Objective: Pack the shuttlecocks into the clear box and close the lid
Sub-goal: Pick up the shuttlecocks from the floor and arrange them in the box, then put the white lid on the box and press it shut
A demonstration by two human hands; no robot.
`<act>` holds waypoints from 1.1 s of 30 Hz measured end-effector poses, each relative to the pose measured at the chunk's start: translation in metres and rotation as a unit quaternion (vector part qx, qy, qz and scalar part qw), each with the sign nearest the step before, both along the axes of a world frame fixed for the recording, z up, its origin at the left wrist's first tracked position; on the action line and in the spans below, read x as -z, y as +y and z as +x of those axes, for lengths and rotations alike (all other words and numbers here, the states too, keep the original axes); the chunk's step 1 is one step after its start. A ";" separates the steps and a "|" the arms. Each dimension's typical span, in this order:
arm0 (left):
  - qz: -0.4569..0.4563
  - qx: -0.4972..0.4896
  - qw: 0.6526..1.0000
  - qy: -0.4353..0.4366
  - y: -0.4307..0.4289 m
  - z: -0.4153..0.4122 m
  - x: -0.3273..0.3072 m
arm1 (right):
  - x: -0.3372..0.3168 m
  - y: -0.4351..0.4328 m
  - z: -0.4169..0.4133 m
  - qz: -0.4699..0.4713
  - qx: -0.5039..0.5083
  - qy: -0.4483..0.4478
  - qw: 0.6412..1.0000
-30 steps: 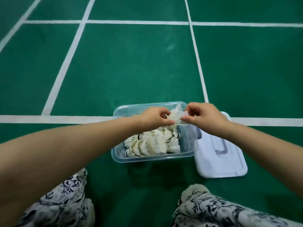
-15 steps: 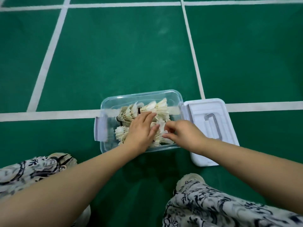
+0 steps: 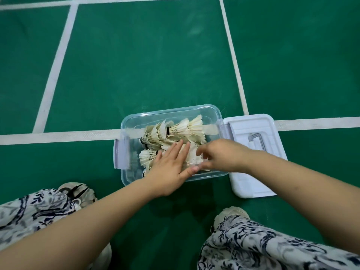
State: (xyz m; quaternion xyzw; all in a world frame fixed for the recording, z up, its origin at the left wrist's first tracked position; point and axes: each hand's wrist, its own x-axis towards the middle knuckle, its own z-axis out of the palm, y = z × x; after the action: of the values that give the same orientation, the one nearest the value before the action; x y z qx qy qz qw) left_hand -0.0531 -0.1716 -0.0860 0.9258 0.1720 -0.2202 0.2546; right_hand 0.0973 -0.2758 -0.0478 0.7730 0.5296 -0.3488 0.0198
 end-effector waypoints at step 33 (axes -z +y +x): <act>0.107 -0.054 0.990 -0.073 -0.008 0.028 -0.007 | 0.011 -0.016 0.005 0.188 0.104 -0.070 0.974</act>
State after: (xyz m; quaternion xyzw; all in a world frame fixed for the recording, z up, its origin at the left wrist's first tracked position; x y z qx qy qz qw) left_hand -0.0252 -0.1800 -0.0786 0.9507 0.2253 -0.1187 0.1773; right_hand 0.1019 -0.2916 -0.0588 0.8365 0.4993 -0.1878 -0.1251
